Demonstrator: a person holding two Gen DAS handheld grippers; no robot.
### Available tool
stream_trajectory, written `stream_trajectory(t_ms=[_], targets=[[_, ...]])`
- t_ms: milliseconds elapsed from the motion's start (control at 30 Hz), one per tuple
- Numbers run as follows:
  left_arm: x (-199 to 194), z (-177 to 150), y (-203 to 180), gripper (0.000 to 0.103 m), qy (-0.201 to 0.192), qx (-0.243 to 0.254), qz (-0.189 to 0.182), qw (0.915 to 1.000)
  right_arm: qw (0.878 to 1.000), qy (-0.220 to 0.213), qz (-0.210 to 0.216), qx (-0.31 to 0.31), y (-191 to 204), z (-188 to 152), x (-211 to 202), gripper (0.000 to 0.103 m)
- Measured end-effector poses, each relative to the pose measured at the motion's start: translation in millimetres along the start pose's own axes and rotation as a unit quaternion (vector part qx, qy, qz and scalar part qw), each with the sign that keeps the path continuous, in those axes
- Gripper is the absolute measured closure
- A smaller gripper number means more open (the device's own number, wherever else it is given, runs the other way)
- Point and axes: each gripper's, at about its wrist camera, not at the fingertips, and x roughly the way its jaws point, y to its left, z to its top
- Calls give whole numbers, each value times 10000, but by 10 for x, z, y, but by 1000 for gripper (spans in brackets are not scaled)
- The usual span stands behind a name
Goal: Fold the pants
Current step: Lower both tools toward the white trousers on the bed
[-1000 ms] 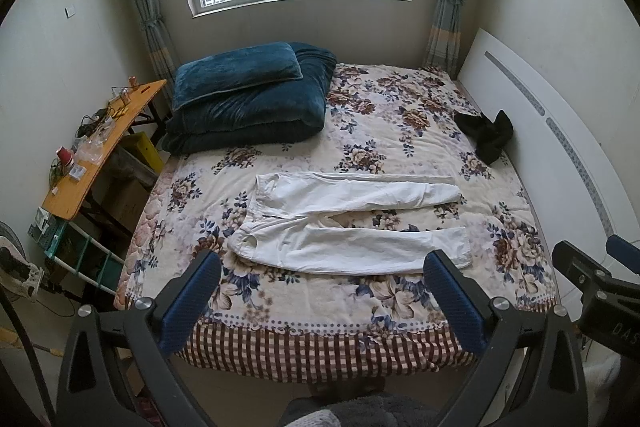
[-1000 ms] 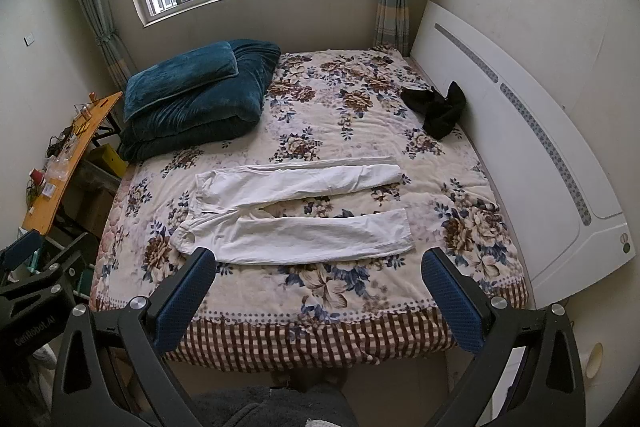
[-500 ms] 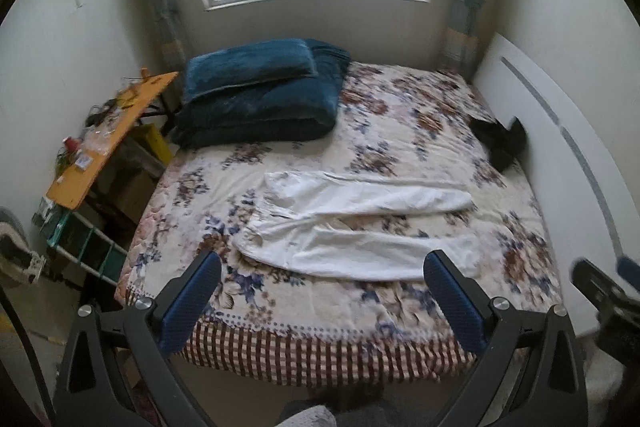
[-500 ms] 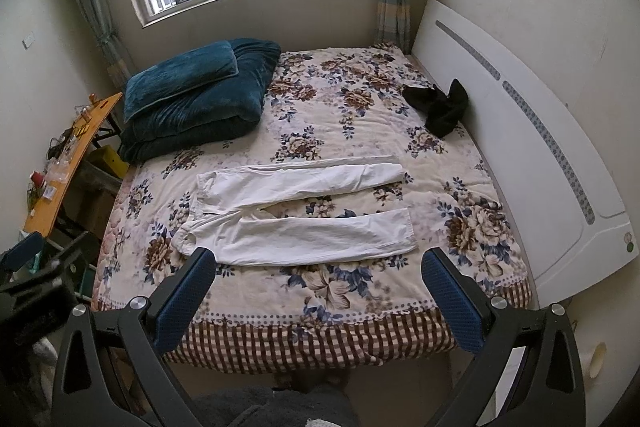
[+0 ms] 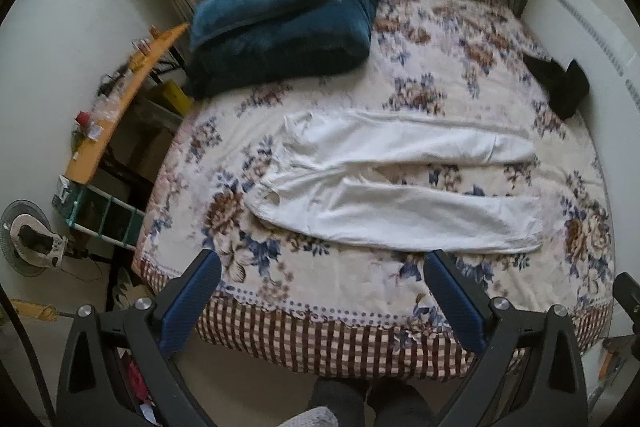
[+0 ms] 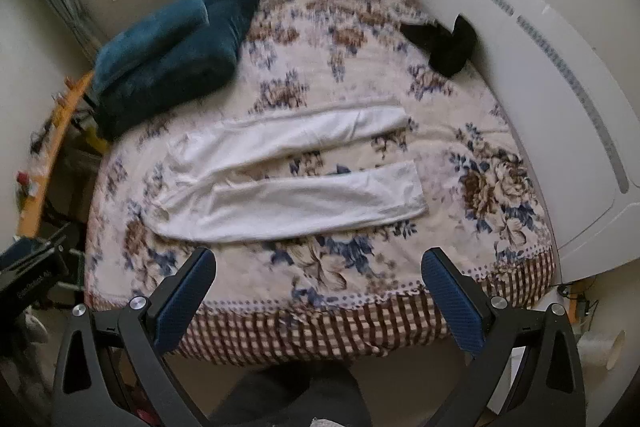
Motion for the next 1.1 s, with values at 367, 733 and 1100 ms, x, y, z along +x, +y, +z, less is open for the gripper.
stream_trajectory(t_ms=[367,733,1100], targets=[[1348,925,-129,0,832,39,-289,9961,9944,955,10,449,-71,643,1822,0],[3261,1778,371,0,1679,-35,-326,9853,9827,1698,186,721,942,1536,3810,0],[5222,1976,993,25,2530,-1091,-493,9600,9236,2531,666,2800,1172,1847,6159,13]])
